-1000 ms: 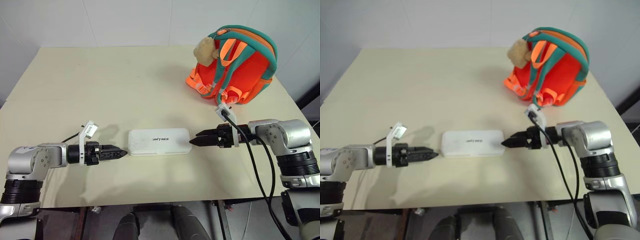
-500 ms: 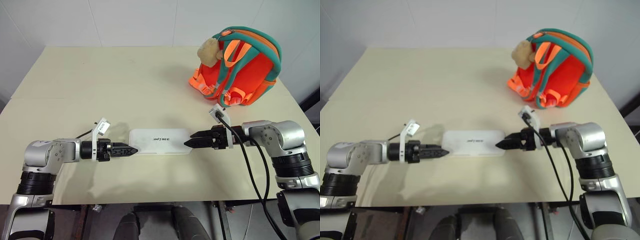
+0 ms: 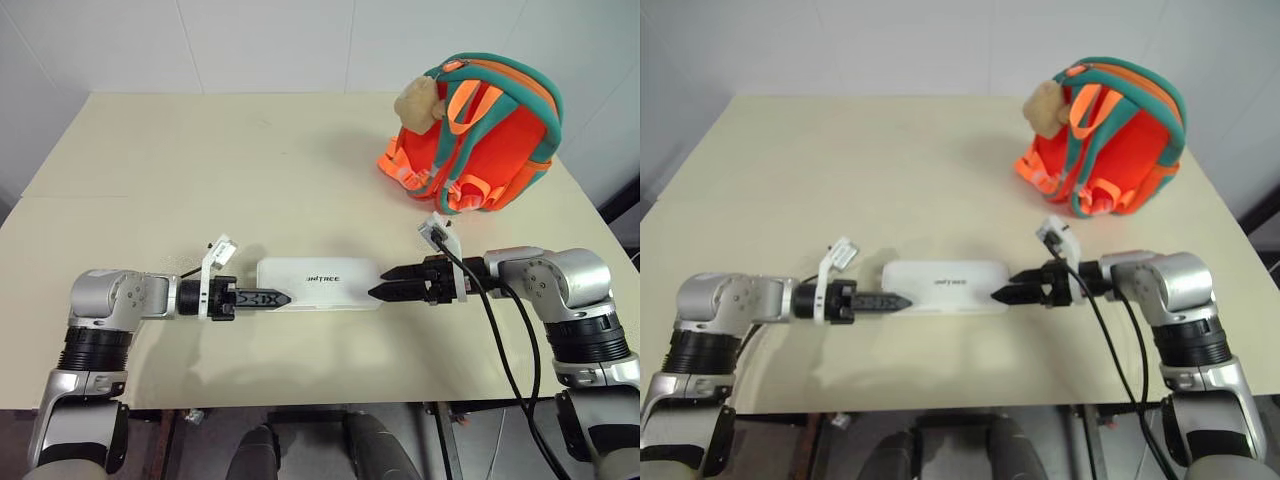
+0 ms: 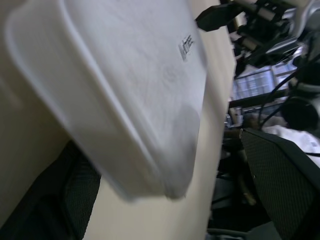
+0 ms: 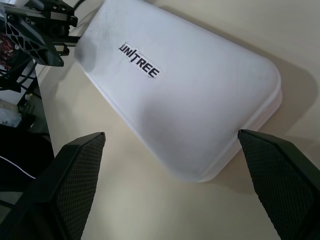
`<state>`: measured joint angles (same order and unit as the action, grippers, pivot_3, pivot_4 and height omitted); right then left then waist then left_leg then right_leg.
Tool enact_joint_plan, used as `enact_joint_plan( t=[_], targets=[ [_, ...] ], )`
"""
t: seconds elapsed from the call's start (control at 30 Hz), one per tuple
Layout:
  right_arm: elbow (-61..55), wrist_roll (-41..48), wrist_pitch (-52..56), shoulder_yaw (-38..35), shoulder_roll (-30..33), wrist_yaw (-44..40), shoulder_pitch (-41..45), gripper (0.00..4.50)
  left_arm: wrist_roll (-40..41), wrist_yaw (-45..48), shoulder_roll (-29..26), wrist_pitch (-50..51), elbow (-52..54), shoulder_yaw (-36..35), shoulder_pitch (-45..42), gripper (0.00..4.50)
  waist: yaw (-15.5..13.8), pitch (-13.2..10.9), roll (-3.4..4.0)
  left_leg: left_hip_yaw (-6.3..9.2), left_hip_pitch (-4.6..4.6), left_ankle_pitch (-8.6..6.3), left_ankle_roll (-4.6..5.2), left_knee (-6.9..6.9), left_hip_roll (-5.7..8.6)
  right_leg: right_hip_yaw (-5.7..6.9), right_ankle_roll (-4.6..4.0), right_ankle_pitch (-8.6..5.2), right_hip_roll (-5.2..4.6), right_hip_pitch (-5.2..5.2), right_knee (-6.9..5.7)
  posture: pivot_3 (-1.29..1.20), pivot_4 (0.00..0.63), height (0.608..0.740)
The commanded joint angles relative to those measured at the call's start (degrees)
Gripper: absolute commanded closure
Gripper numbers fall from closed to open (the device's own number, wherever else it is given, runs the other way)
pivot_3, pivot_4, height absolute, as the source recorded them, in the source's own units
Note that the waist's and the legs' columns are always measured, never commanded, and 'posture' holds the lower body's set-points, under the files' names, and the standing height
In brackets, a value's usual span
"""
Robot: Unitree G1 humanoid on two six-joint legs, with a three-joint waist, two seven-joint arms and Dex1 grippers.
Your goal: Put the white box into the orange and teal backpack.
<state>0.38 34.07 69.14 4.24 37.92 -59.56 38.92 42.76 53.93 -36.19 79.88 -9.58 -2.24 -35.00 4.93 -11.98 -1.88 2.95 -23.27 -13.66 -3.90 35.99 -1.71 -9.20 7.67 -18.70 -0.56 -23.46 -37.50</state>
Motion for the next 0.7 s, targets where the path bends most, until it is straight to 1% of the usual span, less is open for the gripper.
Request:
enact_joint_plan(
  t=[0.03,0.1,0.33,0.43,0.7],
  targets=[
    [-2.16,1.68,-0.26,-0.35,0.60,-0.49,-1.00,0.00,1.79,0.64,0.78,0.62,-1.47,-1.95,-1.83,0.03,0.05,0.00,0.00,0.00,0.00,0.00,0.00,0.00,0.00,0.00,0.00,0.00,0.01,-0.01,-0.01,0.00,0.150,0.740],
    [-2.47,1.85,-0.54,-0.32,0.91,-0.59,-1.50,0.00,2.26,0.84,1.25,1.05,-2.20,-2.24,-2.19,0.03,0.03,0.00,0.00,0.01,0.00,0.00,0.00,-0.02,0.00,0.00,0.00,0.00,0.00,0.00,0.00,0.00,0.150,0.740],
    [-3.73,2.56,-1.94,-0.12,2.78,-2.36,-3.39,0.00,6.02,-0.13,4.47,6.53,-5.25,-7.60,-4.70,0.03,-0.15,0.00,0.00,0.06,-0.02,0.00,0.00,0.00,0.00,0.05,0.00,0.00,-0.01,0.00,0.01,0.00,0.150,0.740],
    [-3.81,2.50,-2.58,0.02,3.46,-2.89,-3.91,0.00,7.03,0.16,4.71,8.47,-6.49,-8.82,-5.76,0.03,-0.13,0.00,-0.01,0.07,-0.03,0.00,-0.01,0.00,0.00,0.06,0.00,0.00,-0.01,0.00,0.01,0.00,0.150,0.740],
    [-3.74,2.19,-3.57,0.21,4.30,-3.85,-4.21,0.00,9.46,1.98,3.27,12.49,-4.93,-6.92,-5.63,0.03,-0.09,0.00,-0.01,0.09,-0.02,0.01,-0.02,-0.01,0.01,0.07,0.00,0.00,-0.01,0.00,0.01,0.00,0.150,0.740]
  ],
)
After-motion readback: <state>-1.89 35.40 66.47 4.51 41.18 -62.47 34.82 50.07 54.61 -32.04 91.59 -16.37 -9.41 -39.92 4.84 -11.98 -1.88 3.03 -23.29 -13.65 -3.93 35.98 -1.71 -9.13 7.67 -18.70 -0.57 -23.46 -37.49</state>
